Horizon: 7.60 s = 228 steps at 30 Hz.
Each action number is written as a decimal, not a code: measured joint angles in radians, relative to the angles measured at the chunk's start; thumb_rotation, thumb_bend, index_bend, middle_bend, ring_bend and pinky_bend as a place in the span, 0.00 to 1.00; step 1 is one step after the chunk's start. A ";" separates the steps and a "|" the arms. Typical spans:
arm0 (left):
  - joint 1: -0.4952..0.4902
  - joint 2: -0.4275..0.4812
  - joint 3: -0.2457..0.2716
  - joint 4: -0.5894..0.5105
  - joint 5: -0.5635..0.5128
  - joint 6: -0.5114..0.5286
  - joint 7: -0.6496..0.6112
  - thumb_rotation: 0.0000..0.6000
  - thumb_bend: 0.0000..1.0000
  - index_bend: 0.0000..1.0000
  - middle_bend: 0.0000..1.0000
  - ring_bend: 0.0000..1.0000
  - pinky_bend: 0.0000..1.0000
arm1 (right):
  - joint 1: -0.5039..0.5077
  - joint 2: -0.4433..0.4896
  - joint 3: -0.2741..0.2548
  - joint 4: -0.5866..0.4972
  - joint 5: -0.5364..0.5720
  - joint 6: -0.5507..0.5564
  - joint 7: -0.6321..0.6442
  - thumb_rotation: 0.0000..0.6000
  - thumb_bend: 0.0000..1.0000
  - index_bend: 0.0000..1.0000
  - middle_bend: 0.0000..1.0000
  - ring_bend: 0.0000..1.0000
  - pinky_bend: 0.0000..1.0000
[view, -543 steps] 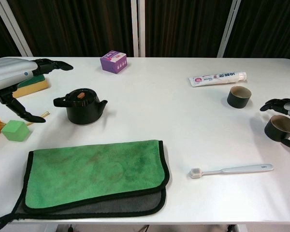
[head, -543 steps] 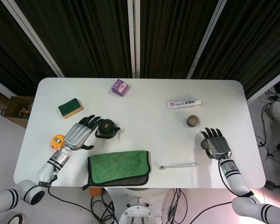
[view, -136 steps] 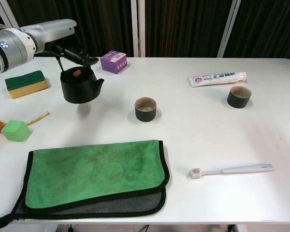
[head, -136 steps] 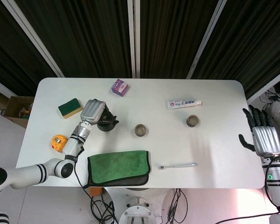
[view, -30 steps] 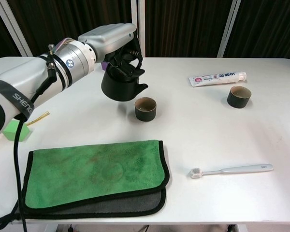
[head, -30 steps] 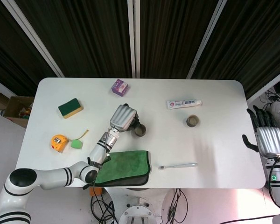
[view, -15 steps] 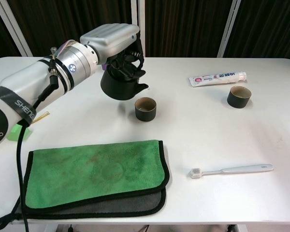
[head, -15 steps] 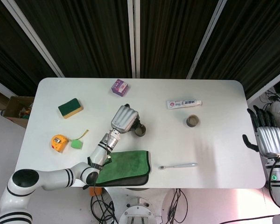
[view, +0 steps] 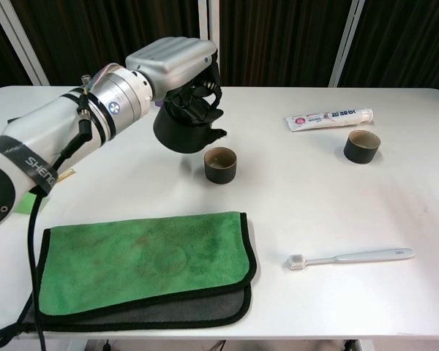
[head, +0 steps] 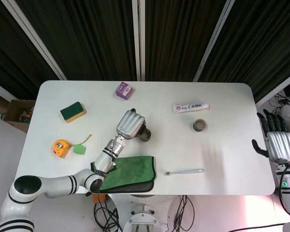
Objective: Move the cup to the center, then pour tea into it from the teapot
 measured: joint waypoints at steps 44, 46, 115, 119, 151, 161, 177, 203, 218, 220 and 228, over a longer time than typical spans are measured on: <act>0.007 -0.010 0.008 0.016 0.057 0.023 0.054 1.00 0.34 1.00 1.00 1.00 0.46 | -0.001 0.004 0.001 -0.008 -0.005 0.003 -0.005 1.00 0.33 0.00 0.00 0.00 0.00; 0.008 -0.009 0.008 0.017 0.058 0.024 0.055 1.00 0.34 1.00 1.00 1.00 0.46 | -0.001 0.004 0.000 -0.009 -0.005 0.003 -0.006 1.00 0.33 0.00 0.00 0.00 0.00; 0.018 -0.006 0.021 0.036 0.083 0.028 0.120 1.00 0.34 1.00 1.00 1.00 0.46 | -0.001 0.010 -0.001 -0.018 -0.001 -0.003 -0.004 1.00 0.33 0.00 0.00 0.00 0.00; 0.019 -0.005 0.022 0.035 0.085 0.028 0.123 1.00 0.34 1.00 1.00 1.00 0.46 | -0.001 0.011 0.000 -0.017 0.000 -0.002 -0.005 1.00 0.33 0.00 0.00 0.00 0.00; 0.028 -0.001 0.019 0.020 0.086 0.031 0.115 1.00 0.34 1.00 1.00 1.00 0.46 | -0.001 0.006 -0.001 -0.017 0.000 -0.002 -0.009 1.00 0.33 0.00 0.00 0.00 0.00; 0.039 0.000 -0.007 -0.009 0.041 0.010 0.047 1.00 0.34 1.00 1.00 1.00 0.46 | 0.000 0.004 -0.003 -0.017 0.000 -0.004 -0.014 1.00 0.33 0.00 0.00 0.00 0.00; 0.078 0.016 -0.102 -0.087 0.020 0.083 -0.195 1.00 0.35 1.00 1.00 1.00 0.46 | 0.011 0.001 0.000 -0.020 0.002 -0.019 -0.025 1.00 0.33 0.00 0.00 0.00 0.00; 0.249 0.030 0.028 0.164 0.113 0.147 -0.543 1.00 0.35 1.00 1.00 1.00 0.46 | 0.011 0.004 -0.006 -0.055 0.016 -0.020 -0.078 1.00 0.33 0.00 0.00 0.00 0.00; 0.263 -0.057 0.066 0.371 0.171 0.141 -0.661 0.89 0.35 1.00 1.00 1.00 0.46 | 0.007 0.010 -0.007 -0.074 0.019 -0.013 -0.095 1.00 0.33 0.00 0.00 0.00 0.00; 0.263 -0.068 0.068 0.391 0.178 0.144 -0.675 0.86 0.35 1.00 1.00 1.00 0.46 | 0.007 0.011 -0.007 -0.076 0.019 -0.011 -0.097 1.00 0.33 0.00 0.00 0.00 0.00; 0.261 -0.101 0.070 0.455 0.194 0.142 -0.716 0.80 0.34 1.00 1.00 1.00 0.46 | 0.007 0.015 -0.006 -0.084 0.017 -0.009 -0.105 1.00 0.33 0.00 0.00 0.00 0.00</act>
